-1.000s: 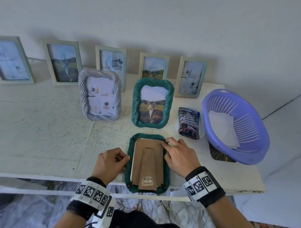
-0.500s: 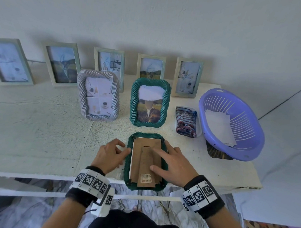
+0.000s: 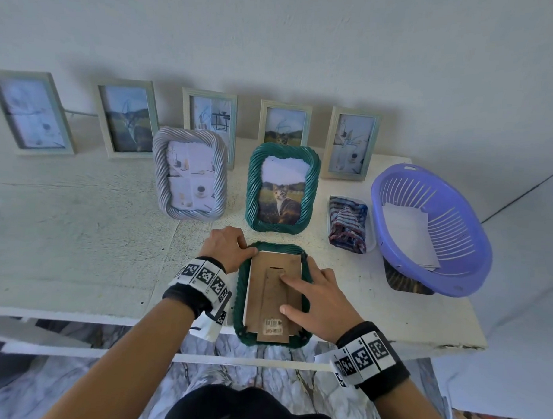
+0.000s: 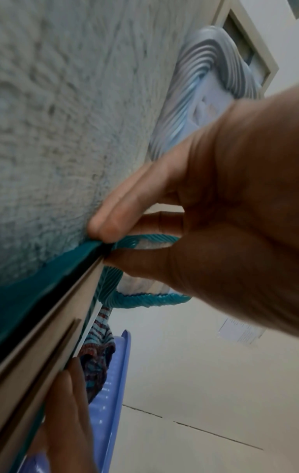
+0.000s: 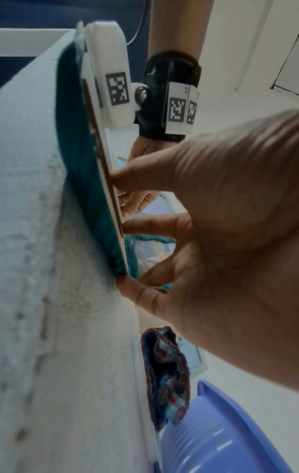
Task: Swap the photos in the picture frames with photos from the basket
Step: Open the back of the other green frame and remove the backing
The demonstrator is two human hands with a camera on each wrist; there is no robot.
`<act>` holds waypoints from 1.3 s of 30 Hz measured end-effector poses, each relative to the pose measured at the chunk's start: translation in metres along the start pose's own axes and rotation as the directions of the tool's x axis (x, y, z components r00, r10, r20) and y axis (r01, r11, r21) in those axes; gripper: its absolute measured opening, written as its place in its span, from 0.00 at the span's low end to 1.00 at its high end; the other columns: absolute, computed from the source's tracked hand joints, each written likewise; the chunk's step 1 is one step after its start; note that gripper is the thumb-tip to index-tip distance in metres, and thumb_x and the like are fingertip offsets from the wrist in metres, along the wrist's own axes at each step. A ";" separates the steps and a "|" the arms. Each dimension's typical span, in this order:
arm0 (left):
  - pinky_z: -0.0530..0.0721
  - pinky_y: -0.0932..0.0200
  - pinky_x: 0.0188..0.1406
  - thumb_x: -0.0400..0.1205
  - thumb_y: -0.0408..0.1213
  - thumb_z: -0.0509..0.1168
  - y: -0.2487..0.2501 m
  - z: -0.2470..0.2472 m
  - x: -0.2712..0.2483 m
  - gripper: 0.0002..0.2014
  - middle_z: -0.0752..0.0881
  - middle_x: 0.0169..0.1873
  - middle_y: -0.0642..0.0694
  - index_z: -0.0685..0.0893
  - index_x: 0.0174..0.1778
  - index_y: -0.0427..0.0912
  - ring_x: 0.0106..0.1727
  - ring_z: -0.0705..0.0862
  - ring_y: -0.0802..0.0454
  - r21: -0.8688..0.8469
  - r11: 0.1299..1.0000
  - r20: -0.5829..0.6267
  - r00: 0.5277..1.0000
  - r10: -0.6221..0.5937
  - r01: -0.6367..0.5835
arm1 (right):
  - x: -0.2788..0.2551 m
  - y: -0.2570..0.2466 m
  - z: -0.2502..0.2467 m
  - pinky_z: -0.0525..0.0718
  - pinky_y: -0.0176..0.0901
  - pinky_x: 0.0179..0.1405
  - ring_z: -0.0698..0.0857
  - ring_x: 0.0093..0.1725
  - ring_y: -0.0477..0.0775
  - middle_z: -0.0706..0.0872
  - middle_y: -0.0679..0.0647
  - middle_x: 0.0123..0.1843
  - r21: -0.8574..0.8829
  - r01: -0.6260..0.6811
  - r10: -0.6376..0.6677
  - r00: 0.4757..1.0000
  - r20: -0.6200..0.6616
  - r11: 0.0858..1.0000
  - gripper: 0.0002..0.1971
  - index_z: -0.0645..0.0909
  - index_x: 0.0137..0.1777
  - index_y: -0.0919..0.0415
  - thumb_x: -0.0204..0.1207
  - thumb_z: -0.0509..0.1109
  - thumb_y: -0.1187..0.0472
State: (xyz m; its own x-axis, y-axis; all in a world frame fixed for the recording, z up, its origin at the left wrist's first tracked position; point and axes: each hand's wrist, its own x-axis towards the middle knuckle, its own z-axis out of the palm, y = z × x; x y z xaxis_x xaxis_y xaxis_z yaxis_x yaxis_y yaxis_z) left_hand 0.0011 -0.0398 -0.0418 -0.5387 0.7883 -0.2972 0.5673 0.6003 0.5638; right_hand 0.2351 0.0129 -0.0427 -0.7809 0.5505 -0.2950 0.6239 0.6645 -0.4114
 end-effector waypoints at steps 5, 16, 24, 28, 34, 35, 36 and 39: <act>0.88 0.55 0.48 0.75 0.48 0.76 -0.005 -0.005 0.001 0.12 0.89 0.23 0.47 0.83 0.30 0.49 0.30 0.89 0.56 -0.035 0.998 0.017 0.999 0.048 -0.047 | 0.001 0.001 -0.003 0.66 0.52 0.77 0.56 0.76 0.59 0.49 0.54 0.86 0.026 0.007 -0.007 1.000 -0.008 1.000 0.30 0.66 0.79 0.36 0.76 0.66 0.39; 0.83 0.51 0.59 0.76 0.64 0.68 -0.011 -0.004 -0.039 0.34 0.87 0.57 0.50 0.77 0.72 0.46 0.53 0.85 0.52 0.101 0.989 0.045 0.994 0.103 -0.107 | -0.010 0.001 0.000 0.67 0.52 0.75 0.57 0.77 0.61 0.52 0.55 0.86 -0.015 0.011 -0.012 0.997 -0.073 1.000 0.30 0.66 0.80 0.42 0.79 0.58 0.36; 0.63 0.43 0.76 0.54 0.83 0.58 -0.028 0.030 -0.078 0.64 0.61 0.79 0.50 0.49 0.85 0.54 0.78 0.58 0.47 0.081 0.983 0.058 0.986 0.159 -0.163 | -0.043 0.016 0.012 0.74 0.38 0.62 0.72 0.67 0.51 0.80 0.51 0.65 0.097 0.228 -0.201 0.952 -0.231 0.969 0.14 0.84 0.57 0.53 0.80 0.58 0.61; 0.61 0.43 0.77 0.53 0.83 0.54 -0.028 0.037 -0.079 0.66 0.57 0.81 0.48 0.49 0.85 0.51 0.79 0.55 0.46 0.165 0.972 0.036 0.985 0.166 -0.170 | -0.048 0.020 0.015 0.73 0.39 0.64 0.68 0.72 0.53 0.77 0.53 0.70 0.100 0.272 -0.253 0.953 -0.165 0.957 0.17 0.86 0.55 0.50 0.75 0.58 0.66; 0.61 0.45 0.77 0.53 0.84 0.51 -0.029 0.038 -0.078 0.66 0.57 0.82 0.49 0.51 0.85 0.48 0.80 0.55 0.46 0.226 0.956 0.031 0.982 0.186 -0.188 | -0.045 0.021 0.016 0.81 0.44 0.62 0.68 0.70 0.56 0.77 0.56 0.68 0.053 0.311 -0.300 0.940 -0.161 0.949 0.19 0.87 0.49 0.54 0.73 0.53 0.62; 0.61 0.45 0.77 0.54 0.84 0.51 -0.029 0.038 -0.078 0.66 0.57 0.82 0.49 0.51 0.85 0.48 0.80 0.55 0.47 0.230 0.955 0.031 0.982 0.187 -0.189 | -0.044 0.022 0.016 0.81 0.44 0.61 0.69 0.69 0.56 0.78 0.57 0.68 0.051 0.317 -0.305 0.939 -0.161 0.947 0.18 0.86 0.47 0.54 0.73 0.53 0.62; 0.61 0.45 0.77 0.54 0.84 0.50 -0.029 0.038 -0.078 0.66 0.57 0.82 0.50 0.51 0.85 0.48 0.80 0.55 0.47 0.238 0.952 0.031 0.982 0.188 -0.190 | -0.043 0.023 0.016 0.81 0.44 0.61 0.69 0.69 0.56 0.79 0.56 0.67 0.049 0.322 -0.310 0.936 -0.165 0.946 0.16 0.85 0.46 0.55 0.73 0.54 0.63; 0.61 0.47 0.77 0.54 0.85 0.49 -0.028 0.038 -0.078 0.65 0.57 0.81 0.51 0.50 0.84 0.48 0.80 0.55 0.48 0.257 0.947 0.026 0.981 0.191 -0.191 | -0.041 0.026 0.017 0.77 0.42 0.61 0.71 0.67 0.54 0.82 0.56 0.65 0.062 0.311 -0.293 0.935 -0.201 0.948 0.13 0.83 0.39 0.58 0.73 0.55 0.63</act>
State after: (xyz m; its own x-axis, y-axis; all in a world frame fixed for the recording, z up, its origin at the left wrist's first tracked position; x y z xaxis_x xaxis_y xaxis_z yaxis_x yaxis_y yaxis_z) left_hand 0.0506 -0.1132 -0.0639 -0.4040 0.8917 -0.2040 0.8007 0.4525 0.3925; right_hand 0.2828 -0.0007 -0.0556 -0.9068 0.4212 0.0179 0.3470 0.7698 -0.5358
